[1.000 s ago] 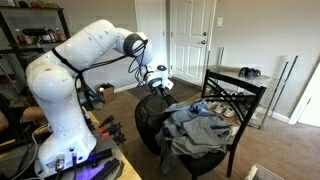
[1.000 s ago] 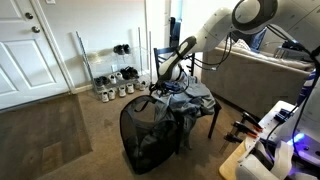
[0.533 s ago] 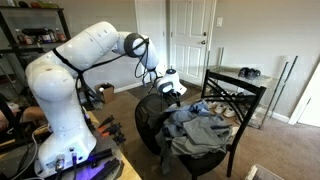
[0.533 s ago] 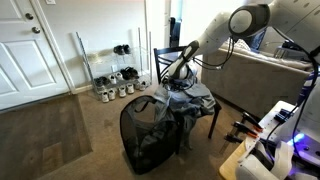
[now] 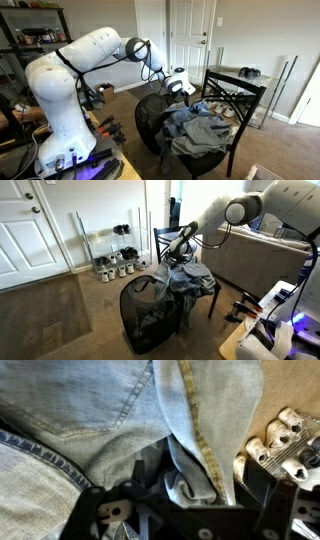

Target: Put one pair of trousers in the laundry bag

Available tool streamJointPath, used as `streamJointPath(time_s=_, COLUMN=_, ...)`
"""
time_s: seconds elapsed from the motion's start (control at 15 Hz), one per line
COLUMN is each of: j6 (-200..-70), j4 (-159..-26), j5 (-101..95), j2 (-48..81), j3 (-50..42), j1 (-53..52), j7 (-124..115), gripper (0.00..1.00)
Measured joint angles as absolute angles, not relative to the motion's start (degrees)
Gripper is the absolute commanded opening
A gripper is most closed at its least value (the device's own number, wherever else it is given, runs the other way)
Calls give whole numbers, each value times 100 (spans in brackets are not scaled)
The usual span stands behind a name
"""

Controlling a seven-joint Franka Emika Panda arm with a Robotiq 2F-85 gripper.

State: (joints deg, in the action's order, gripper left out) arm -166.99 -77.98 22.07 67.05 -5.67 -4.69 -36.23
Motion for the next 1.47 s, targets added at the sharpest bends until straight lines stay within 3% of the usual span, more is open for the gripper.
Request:
streamJointPath(time_s=0.93, j6=-15736, j4=-5717, j5=1833, j2=8057, j3=-1145, j1=-525, j7=-5730, gripper=100)
streamJointPath(time_s=1.0, j6=-15730, j4=-5640, j5=1790, j2=8132, j3=-1162, j1=-513, j7=-5823, gripper=75)
streamJointPath(time_s=1.13, j6=-15730, j4=-5493, j5=1702, j2=8263, j3=-1164, j1=-479, j7=-5917, gripper=67)
streamJointPath(time_s=1.47, j6=-15777, j4=-5275, j5=1453, j2=8417, j3=-1155, j1=-478, j7=-5917, gripper=34)
